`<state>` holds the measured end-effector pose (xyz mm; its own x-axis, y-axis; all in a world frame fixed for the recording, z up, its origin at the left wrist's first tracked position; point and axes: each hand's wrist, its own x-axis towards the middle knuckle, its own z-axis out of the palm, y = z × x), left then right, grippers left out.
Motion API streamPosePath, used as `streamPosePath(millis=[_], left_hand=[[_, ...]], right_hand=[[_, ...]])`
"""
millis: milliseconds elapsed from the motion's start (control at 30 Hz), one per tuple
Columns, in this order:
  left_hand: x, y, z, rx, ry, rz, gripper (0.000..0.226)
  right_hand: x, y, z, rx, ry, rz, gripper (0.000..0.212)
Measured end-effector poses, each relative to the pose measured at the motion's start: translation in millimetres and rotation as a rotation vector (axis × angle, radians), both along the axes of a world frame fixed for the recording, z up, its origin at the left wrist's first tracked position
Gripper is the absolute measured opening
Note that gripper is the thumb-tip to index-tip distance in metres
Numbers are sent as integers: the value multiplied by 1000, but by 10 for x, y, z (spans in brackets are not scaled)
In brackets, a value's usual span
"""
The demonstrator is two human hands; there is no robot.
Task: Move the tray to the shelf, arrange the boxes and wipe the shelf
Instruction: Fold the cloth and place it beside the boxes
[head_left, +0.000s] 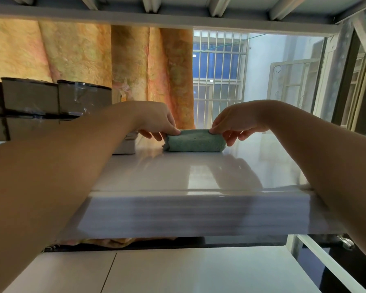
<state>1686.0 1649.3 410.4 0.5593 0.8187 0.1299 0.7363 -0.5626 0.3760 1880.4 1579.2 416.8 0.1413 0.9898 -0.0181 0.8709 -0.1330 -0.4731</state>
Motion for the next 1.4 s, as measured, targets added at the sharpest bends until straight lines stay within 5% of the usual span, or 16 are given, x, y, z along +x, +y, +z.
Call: streamPosePath(millis=[267,800,1067,1233,1400], left_hand=[[57,65,-42,50,53,8,12],[47,-24,-4,-87,148,-9,16],[4,-19,2,-272,-123,-119,24],[-21,-2,44,-247,-200,-133,16],[-60,-27,112,-157,-396,-173,9]], right_hand=[[-53,52,-51,-14,-76,-19,28],[-54,34,-1,-39,110,128,30],[-108,-45,86,161,392,293,36],[-129,-60,127,347,552,325,34],[-73,-49,150,283,655,318,31]])
